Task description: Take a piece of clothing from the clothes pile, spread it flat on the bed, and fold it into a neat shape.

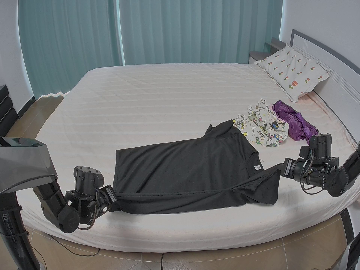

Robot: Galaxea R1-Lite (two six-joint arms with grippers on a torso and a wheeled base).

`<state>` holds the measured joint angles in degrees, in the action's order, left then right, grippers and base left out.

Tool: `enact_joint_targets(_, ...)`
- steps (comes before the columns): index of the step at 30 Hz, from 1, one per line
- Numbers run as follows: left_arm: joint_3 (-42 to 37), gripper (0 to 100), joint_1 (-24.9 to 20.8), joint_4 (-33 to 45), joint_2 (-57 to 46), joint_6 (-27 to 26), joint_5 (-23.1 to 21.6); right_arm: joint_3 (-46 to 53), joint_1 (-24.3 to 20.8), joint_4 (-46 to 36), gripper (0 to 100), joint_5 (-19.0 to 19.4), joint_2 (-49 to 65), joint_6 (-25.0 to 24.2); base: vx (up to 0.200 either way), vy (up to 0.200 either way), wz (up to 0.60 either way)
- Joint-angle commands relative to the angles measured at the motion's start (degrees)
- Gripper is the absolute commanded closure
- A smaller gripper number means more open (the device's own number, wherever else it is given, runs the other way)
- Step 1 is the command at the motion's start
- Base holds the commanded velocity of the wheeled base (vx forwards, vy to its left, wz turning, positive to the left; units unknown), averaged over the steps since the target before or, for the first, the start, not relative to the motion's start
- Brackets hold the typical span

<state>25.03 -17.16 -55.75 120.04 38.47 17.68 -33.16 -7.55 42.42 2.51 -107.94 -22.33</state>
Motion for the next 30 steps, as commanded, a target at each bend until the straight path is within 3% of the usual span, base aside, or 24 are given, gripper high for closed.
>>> enact_joint_targets(1,2.22,100,0.38,0.11,2.48,-0.07,-0.01,-2.17,-0.01,0.03,100,-0.14,-2.63,0.01,0.0,0.0,0.0)
enact_joint_targets(12,8.72,100,0.99,0.11,7.14,-2.79,0.69,-8.15,0.16,-1.47,100,-1.72,-6.85,0.01,0.0,0.0,0.0)
enact_joint_targets(30,18.92,100,2.75,0.2,14.78,-2.97,1.22,-13.95,1.13,-2.08,100,-2.42,-11.51,-0.52,0.0,0.0,0.0)
